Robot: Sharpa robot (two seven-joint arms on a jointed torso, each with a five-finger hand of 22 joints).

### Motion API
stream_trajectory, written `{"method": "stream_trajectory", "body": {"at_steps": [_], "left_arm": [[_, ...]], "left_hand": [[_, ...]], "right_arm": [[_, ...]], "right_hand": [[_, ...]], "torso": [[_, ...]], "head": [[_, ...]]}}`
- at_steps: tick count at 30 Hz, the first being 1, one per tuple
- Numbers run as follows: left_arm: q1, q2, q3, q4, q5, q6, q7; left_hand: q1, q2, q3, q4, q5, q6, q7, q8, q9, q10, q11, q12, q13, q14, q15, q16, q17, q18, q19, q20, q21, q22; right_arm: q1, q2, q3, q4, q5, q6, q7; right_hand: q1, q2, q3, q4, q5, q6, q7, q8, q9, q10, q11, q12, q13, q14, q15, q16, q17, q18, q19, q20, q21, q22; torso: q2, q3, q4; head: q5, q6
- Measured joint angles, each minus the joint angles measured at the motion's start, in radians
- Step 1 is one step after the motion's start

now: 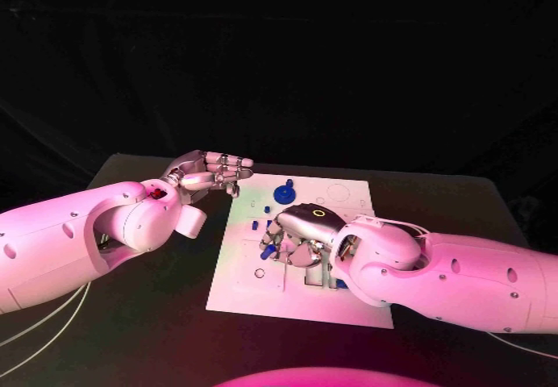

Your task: Assemble the parts on the task board

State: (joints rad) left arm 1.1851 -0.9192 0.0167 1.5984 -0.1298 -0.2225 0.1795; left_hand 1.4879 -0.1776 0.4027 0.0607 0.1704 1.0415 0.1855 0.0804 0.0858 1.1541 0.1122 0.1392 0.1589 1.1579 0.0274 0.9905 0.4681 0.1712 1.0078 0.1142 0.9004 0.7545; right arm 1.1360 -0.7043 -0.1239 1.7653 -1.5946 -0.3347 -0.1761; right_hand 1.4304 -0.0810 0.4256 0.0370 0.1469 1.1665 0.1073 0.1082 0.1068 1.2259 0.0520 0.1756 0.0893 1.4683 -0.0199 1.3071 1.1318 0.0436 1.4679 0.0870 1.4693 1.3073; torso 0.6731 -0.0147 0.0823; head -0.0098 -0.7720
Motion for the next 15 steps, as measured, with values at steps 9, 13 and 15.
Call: {"method": "stream_trajectory", "body": {"at_steps": [9,13,15], "left_arm": [[0.000,0.002,0.000,0.000,0.000,0.001,0.000],[0.000,0.003,0.000,0.000,0.000,0.002,0.000],[0.000,0.003,0.000,0.000,0.000,0.002,0.000]], "left_hand": [[0.000,0.000,0.000,0.000,0.000,0.000,0.000,0.000,0.000,0.000,0.000,0.000,0.000,0.000,0.000,0.000,0.000,0.000,0.000,0.000,0.000,0.000],[0.000,0.000,0.000,0.000,0.000,0.000,0.000,0.000,0.000,0.000,0.000,0.000,0.000,0.000,0.000,0.000,0.000,0.000,0.000,0.000,0.000,0.000],[0.000,0.000,0.000,0.000,0.000,0.000,0.000,0.000,0.000,0.000,0.000,0.000,0.000,0.000,0.000,0.000,0.000,0.000,0.000,0.000,0.000,0.000]], "right_arm": [[-0.026,0.058,-0.006,-0.055,-0.008,0.032,0.006],[-0.033,0.070,-0.008,-0.072,-0.021,0.049,0.004],[-0.035,0.072,-0.008,-0.076,-0.027,0.056,0.002]], "right_hand": [[0.000,0.000,0.000,0.000,0.005,0.000,0.000,0.000,0.000,0.002,0.002,-0.004,0.000,0.000,0.000,0.000,-0.001,0.000,0.000,0.000,0.000,0.000],[-0.005,-0.005,0.000,0.000,0.006,-0.001,0.001,0.000,0.000,0.002,0.002,-0.004,0.001,0.000,0.000,0.000,-0.001,0.000,0.000,0.000,0.000,0.000],[-0.005,-0.005,0.000,0.000,0.006,-0.001,0.001,0.000,0.000,0.002,0.002,-0.004,0.001,0.000,0.000,0.000,-0.001,0.000,0.000,0.000,0.000,0.000]], "torso": [[0.001,0.0000,0.0000],[0.001,0.0002,-0.0002],[0.001,0.0006,-0.0002]], "head": [[0.007,-0.004],[0.009,-0.006],[0.010,-0.007]]}}
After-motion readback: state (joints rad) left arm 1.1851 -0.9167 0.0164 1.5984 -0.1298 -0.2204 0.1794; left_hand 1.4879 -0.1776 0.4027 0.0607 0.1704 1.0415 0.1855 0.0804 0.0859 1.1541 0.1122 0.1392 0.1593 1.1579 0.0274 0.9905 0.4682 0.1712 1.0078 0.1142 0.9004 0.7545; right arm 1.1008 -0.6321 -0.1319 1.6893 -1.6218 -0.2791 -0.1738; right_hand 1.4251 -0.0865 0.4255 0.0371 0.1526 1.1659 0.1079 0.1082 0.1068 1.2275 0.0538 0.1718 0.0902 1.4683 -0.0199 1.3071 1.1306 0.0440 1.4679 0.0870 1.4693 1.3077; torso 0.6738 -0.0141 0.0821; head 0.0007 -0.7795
